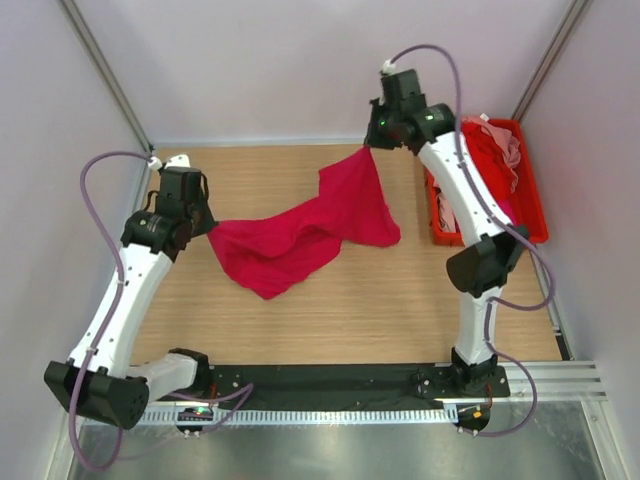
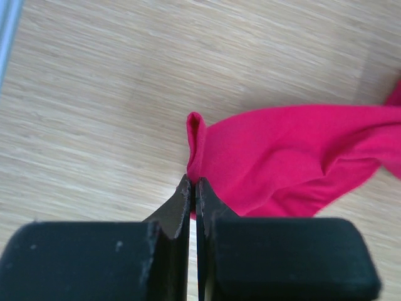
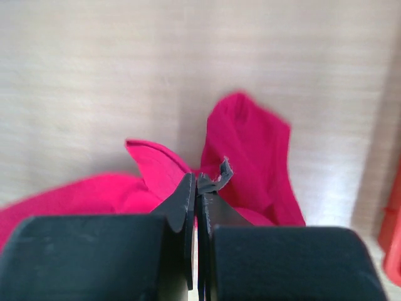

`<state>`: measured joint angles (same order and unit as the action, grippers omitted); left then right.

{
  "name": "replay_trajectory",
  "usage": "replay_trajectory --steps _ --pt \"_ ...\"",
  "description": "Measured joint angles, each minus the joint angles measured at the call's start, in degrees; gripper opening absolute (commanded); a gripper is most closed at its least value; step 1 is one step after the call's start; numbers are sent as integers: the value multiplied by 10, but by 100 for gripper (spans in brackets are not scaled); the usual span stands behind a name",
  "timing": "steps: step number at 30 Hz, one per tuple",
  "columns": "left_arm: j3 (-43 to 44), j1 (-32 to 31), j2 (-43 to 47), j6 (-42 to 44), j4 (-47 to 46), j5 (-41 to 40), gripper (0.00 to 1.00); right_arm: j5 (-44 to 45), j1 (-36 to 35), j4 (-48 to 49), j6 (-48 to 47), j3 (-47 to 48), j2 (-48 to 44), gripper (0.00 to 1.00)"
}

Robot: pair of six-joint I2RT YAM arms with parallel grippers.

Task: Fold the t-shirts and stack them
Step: Flatten the tshirt out

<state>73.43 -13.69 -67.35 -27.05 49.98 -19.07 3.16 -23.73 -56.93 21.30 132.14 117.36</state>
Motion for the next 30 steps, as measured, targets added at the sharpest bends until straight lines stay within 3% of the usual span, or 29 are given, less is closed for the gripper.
replay_trajectory --steps 6,10,17,23,28,30 --pt "-66 -4 73 -45 -6 86 0 25 44 86 18 12 -99 1" --pt "-99 -54 120 -77 -11 136 0 34 64 162 18 15 -134 1" --pt "-76 -212 185 -149 -17 168 0 24 121 262 50 37 -146 1" --pt "-24 -442 150 -206 -27 129 0 -12 196 350 121 49 -149 1" --pt "-9 -581 66 -254 -26 59 0 -65 147 436 212 63 -122 1" --pt "-30 -597 54 -277 -26 33 9 -87 99 456 237 85 -88 1"
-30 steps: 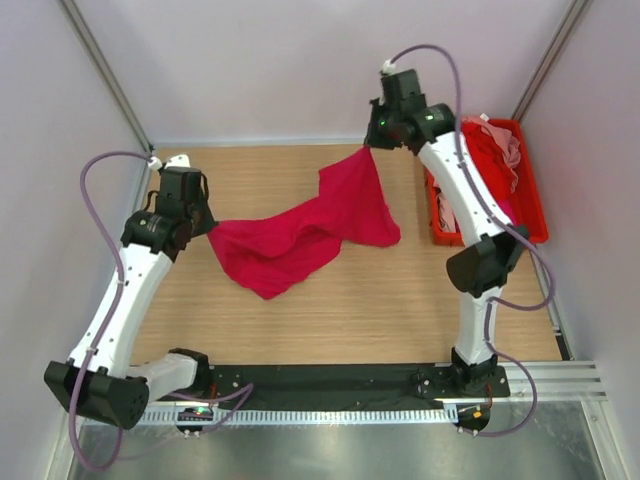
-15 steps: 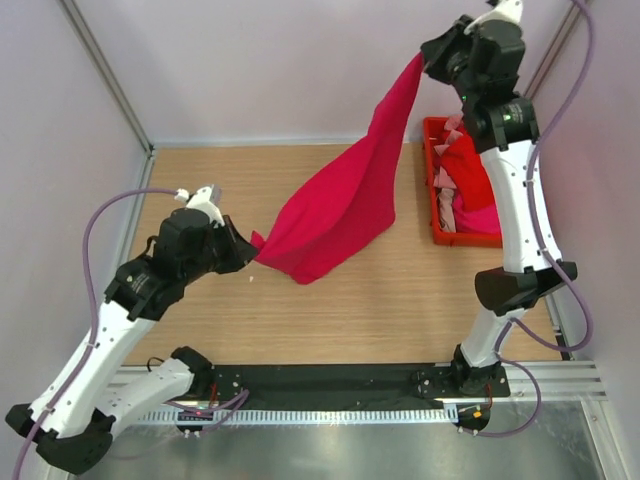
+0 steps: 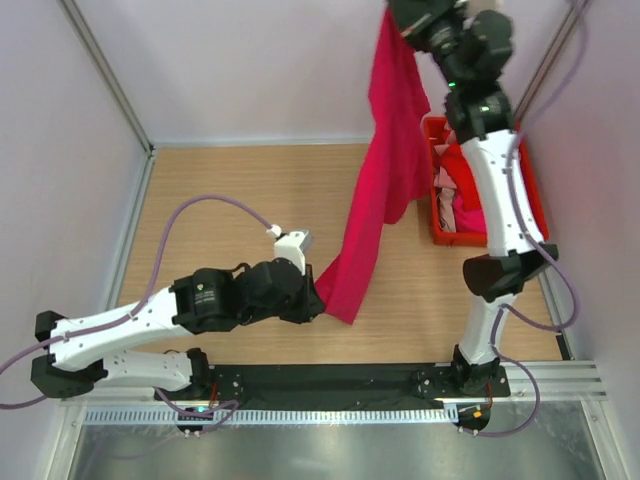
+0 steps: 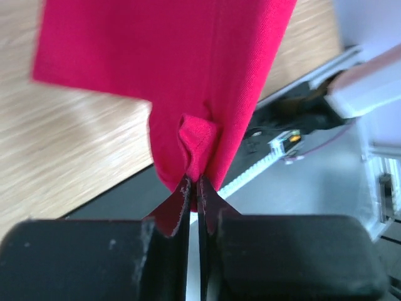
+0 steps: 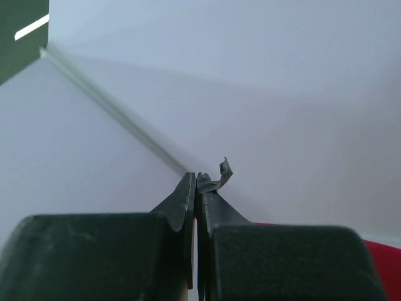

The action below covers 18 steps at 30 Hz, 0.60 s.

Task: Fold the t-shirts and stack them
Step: Flatten the tshirt out

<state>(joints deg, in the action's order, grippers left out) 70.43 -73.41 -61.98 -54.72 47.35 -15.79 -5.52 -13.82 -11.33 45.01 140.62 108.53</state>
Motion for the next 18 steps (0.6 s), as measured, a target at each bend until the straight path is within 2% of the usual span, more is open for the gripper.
replay_trajectory --steps 1,2,3,7,9,10,11,12,13,16,17,18 --pt "-17 -5 4 -17 5 -14 14 -12 -21 7 9 4 14 1" --pt "-34 -9 12 -36 12 -28 27 -29 -47 13 22 3 30 1" --pt "-48 -10 23 -51 18 -40 36 -44 -74 17 34 -8 43 1" --pt "-104 -12 120 -121 62 -89 50 -107 -165 7 63 -85 84 1" --pt "-104 -12 169 -144 94 -111 65 -150 -208 -21 66 -99 125 1" --pt "-102 -13 186 -155 110 -120 65 -157 -222 -25 66 -100 132 1" --pt "-90 -13 200 -167 136 -132 72 -175 -243 -43 63 -101 150 3" --pt "-77 -13 207 -173 157 -143 75 -193 -261 -62 59 -101 168 7" --pt "-62 -13 209 -183 179 -153 78 -213 -276 -82 56 -101 184 25" --pt "-23 -13 206 -213 232 -191 84 -265 -311 -141 34 -131 211 58" --pt "-14 -13 206 -222 244 -204 87 -275 -316 -158 20 -156 210 73" --pt "-7 -13 206 -235 254 -219 88 -282 -318 -174 1 -185 204 77"
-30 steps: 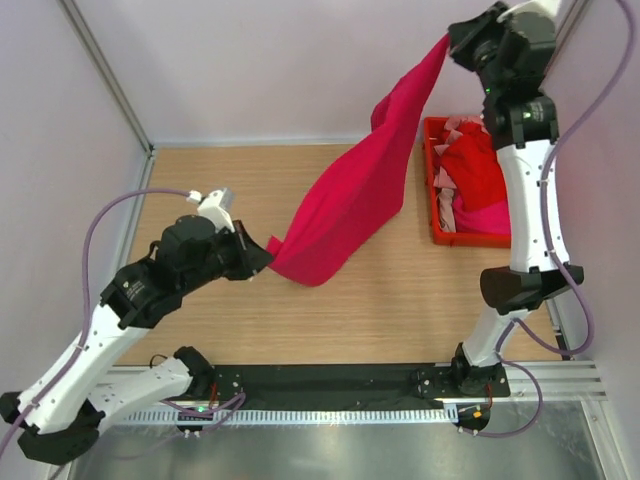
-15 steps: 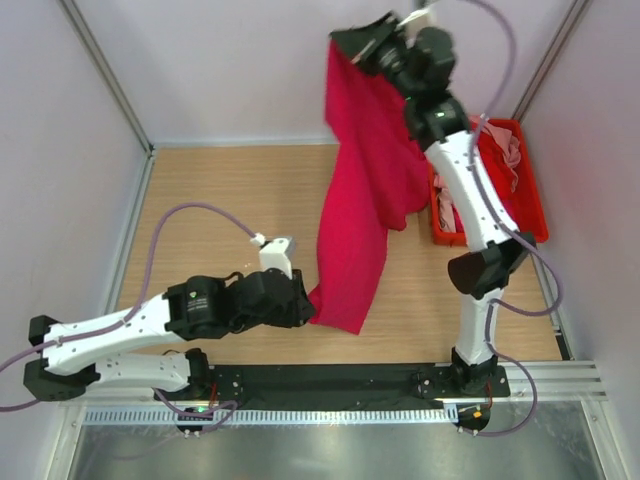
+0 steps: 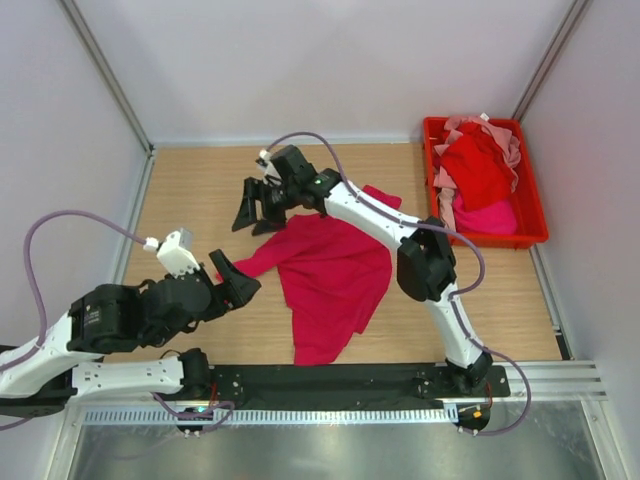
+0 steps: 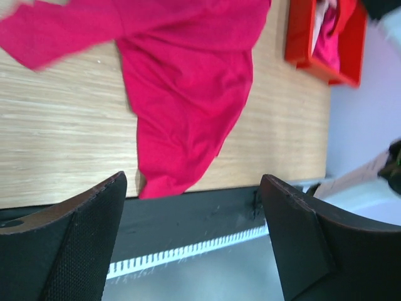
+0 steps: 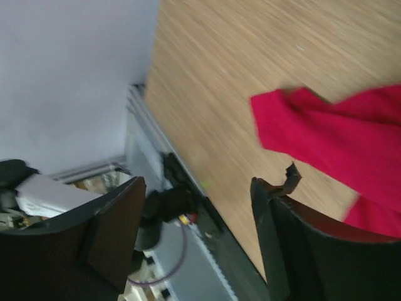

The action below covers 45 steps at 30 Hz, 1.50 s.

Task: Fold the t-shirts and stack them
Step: Flatten the tshirt out

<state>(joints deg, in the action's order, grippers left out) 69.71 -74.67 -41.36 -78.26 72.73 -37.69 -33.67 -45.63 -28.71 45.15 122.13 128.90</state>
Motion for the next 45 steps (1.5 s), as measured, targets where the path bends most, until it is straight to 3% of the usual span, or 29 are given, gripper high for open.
replay_trajectory --steps 8,14,19,26,29,33,38,39,42,43,45 --pt "-4 0 21 -47 32 -71 88 76 111 -111 -138 -304 -164 80" --pt "-10 23 -41 23 26 -64 91 195 133 -160 -183 -478 -352 78" --pt "-39 157 -146 129 -59 11 84 259 129 -173 -165 -587 -414 68" --pt "-95 371 -161 251 -123 135 66 330 132 -154 -124 -667 -410 61" --pt "-86 419 -166 290 -134 160 65 346 136 -125 -110 -662 -383 55" --pt "-81 439 -174 320 -139 179 62 382 147 -106 -103 -620 -304 39" --pt "-118 441 -150 320 -154 210 59 439 171 -125 -118 -498 -207 33" --pt "-134 441 -139 319 -157 216 59 453 176 -127 -125 -458 -178 35" --pt "-185 441 -104 316 -163 226 60 481 182 -145 -155 -307 -83 51" --pt "-197 441 -100 316 -164 228 60 487 184 -160 -164 -243 -46 62" --pt "-213 444 -103 320 -169 229 60 496 187 -166 -180 -147 2 69"
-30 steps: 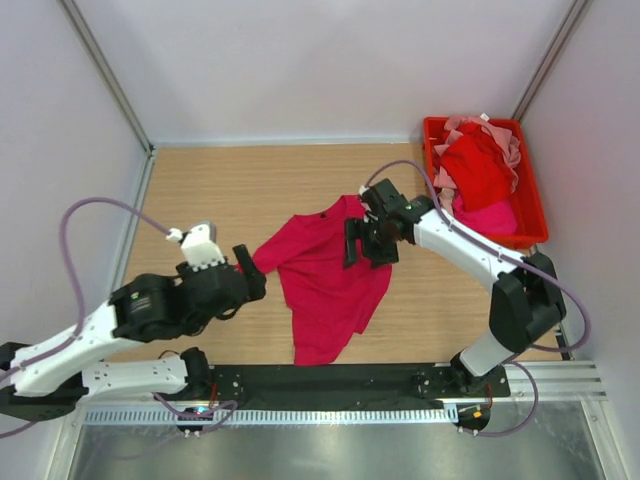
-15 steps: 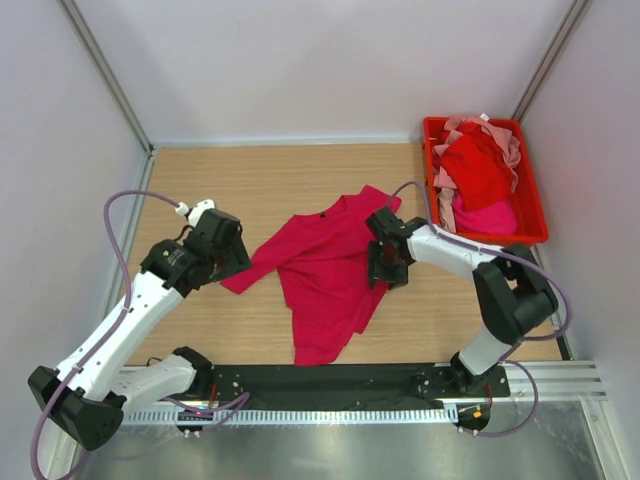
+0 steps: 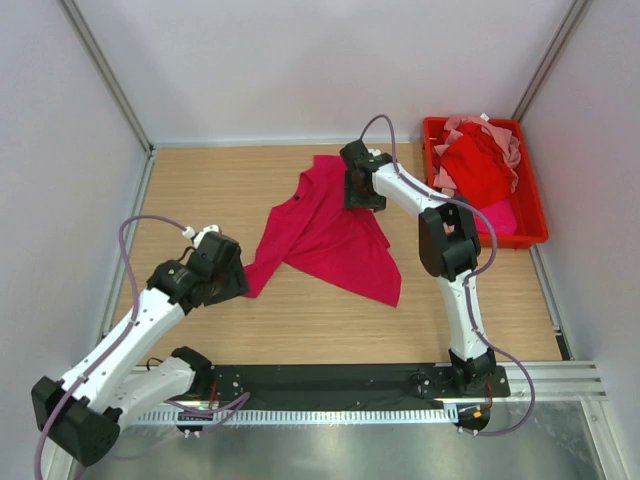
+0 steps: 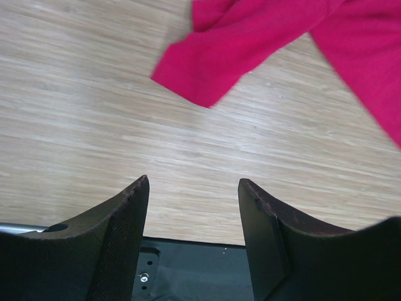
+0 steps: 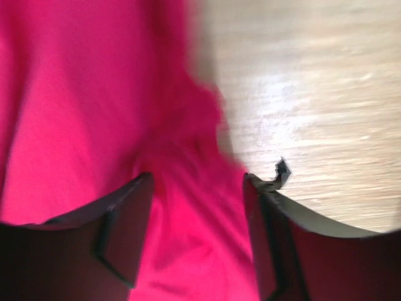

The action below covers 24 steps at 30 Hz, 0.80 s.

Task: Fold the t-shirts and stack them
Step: Flatten the tshirt out

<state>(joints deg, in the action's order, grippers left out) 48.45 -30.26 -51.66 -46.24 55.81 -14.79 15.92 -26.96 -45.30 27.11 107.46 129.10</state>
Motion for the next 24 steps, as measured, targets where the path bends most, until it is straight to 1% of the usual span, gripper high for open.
replay_trajectory --steps 2,5,6,7,10,11,14,16,17,18,20,24 --pt "-5 9 -20 4 -7 3 59 4 0 -14 -15 35 5 75" --pt "-5 36 -73 21 -27 16 58 7 0 -36 -32 21 -32 76" --pt "-5 45 -91 28 -33 21 56 6 0 -41 -37 -1 -56 76" --pt "-5 53 -110 34 -39 25 51 4 0 -44 -42 -31 -85 76" --pt "-5 68 -153 44 -50 36 43 -13 0 -50 -48 -149 -198 75" --pt "-5 71 -166 45 -55 40 43 -23 0 -55 -47 -186 -237 75" --pt "-6 74 -198 45 -73 54 44 -55 0 -52 -42 -276 -339 74" --pt "-9 76 -219 43 -90 61 44 -76 0 -45 -33 -337 -391 74" --pt "-9 78 -231 42 -97 65 44 -83 0 -46 -30 -356 -403 74" --pt "-9 79 -242 42 -103 68 47 -89 -1 -45 -27 -377 -414 74" --pt "-9 86 -265 40 -111 71 49 -98 -1 -44 -23 -409 -421 74" --pt "-18 99 -287 32 -130 74 52 -104 -1 -44 -16 -440 -424 74"
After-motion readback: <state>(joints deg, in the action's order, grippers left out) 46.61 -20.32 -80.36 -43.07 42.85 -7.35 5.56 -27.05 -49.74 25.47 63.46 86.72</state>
